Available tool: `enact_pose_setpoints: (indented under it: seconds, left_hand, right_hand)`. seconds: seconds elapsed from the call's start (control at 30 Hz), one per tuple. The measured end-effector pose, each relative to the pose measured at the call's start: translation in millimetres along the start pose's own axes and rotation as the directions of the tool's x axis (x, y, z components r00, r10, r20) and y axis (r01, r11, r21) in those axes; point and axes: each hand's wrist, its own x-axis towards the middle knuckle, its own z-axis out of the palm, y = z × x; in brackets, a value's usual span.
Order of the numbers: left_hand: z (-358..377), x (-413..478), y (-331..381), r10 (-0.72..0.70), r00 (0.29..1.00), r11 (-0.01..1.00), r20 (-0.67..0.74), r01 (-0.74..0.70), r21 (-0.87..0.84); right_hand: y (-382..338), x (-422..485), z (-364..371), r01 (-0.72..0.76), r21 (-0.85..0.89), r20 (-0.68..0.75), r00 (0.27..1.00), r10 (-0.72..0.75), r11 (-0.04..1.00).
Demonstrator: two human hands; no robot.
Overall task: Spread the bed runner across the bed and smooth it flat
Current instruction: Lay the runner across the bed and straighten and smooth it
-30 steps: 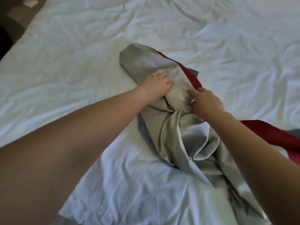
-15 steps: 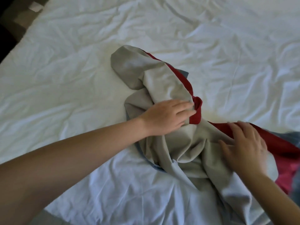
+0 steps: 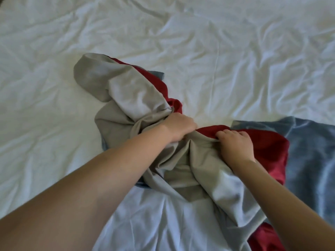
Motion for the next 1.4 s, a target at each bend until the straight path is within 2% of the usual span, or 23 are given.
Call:
enact_pose_setpoints:
  seconds: [0.1,0.17,0.23,0.3,0.37,0.43,0.57,0.63,0.73,0.8,0.83,0.9,1.0,1.1,1.17,1.23,1.3,1.37,1.4]
  left_hand:
    - [-9,-11,-8,-0.016,0.995,0.999,-0.095,0.013,-0.03]
    - [-25,-28,-14,-0.01,0.973,0.997,-0.231,-0.009,-0.083]
    - [-40,-55,-17,0.029,0.913,0.992,-0.406,-0.077,-0.103]
    - [-49,-86,-17,0.094,0.835,0.987,-0.542,-0.149,-0.059]
    - [-49,-119,-13,0.154,0.797,0.978,-0.584,-0.206,-0.023]
    - [-38,-151,-8,0.252,0.779,0.965,-0.574,-0.251,0.082]
    - [24,-207,-3,0.43,0.842,0.901,-0.325,-0.379,0.21]
    - [55,-223,-6,0.459,0.869,0.878,-0.183,-0.413,0.243]
    - [80,-228,-10,0.478,0.873,0.857,-0.096,-0.44,0.268]
    - [79,-227,-13,0.499,0.864,0.848,-0.065,-0.472,0.24]
    - [75,-227,-15,0.518,0.853,0.844,-0.067,-0.496,0.202]
    - [61,-224,-20,0.559,0.823,0.828,-0.099,-0.547,0.122]
    - [26,-206,-34,0.626,0.756,0.778,-0.193,-0.586,0.226]
    - [-4,-176,-52,0.569,0.758,0.815,-0.32,-0.466,0.345]
    - [-17,-152,-66,0.506,0.799,0.839,-0.325,-0.369,0.4]
    - [-23,-130,-79,0.456,0.869,0.821,-0.192,-0.327,0.468]
    - [-25,-114,-89,0.399,0.917,0.795,-0.022,-0.334,0.506]
    - [-22,-104,-94,0.383,0.922,0.76,0.058,-0.35,0.548]
    - [-20,-102,-93,0.368,0.926,0.753,0.089,-0.353,0.555]
  right_hand:
    - [-1,-5,-23,-0.02,0.12,-0.129,0.991,0.036,0.993]
    - [-4,-14,-47,-0.016,0.217,-0.26,0.963,0.074,0.976]
    - [-7,-29,-69,0.03,0.264,-0.381,0.921,0.076,0.964]
    - [-16,-50,-86,0.095,0.303,-0.436,0.899,0.05,0.948]
    - [-34,-75,-94,0.146,0.362,-0.393,0.92,0.008,0.921]
    - [-63,-101,-89,0.168,0.387,-0.283,0.957,-0.056,0.906]
    - [-146,-136,-55,0.135,0.299,0.058,0.985,-0.16,0.945]
    - [-187,-141,-40,0.085,0.282,0.141,0.981,-0.129,0.956]
    - [-230,-140,-22,0.024,0.225,0.201,0.977,-0.071,0.974]
    - [-238,-135,-25,-0.053,0.22,0.295,0.955,-0.015,0.974]
    - [-239,-131,-27,-0.125,0.206,0.313,0.948,0.056,0.97]
    - [-234,-129,-30,-0.206,0.222,0.383,0.917,0.109,0.953]
    - [-222,-122,-52,-0.294,0.272,0.34,0.92,0.194,0.916]
    - [-211,-102,-72,-0.307,0.334,0.161,0.95,0.267,0.891]
    - [-203,-84,-80,-0.341,0.419,0.02,0.93,0.367,0.841]
    - [-202,-63,-78,-0.378,0.533,-0.009,0.892,0.452,0.757]
    - [-207,-40,-68,-0.445,0.671,0.138,0.861,0.489,0.594]
    - [-218,-25,-55,-0.515,0.785,0.328,0.817,0.475,0.344]
    - [-224,-21,-49,-0.525,0.815,0.377,0.802,0.464,0.246]
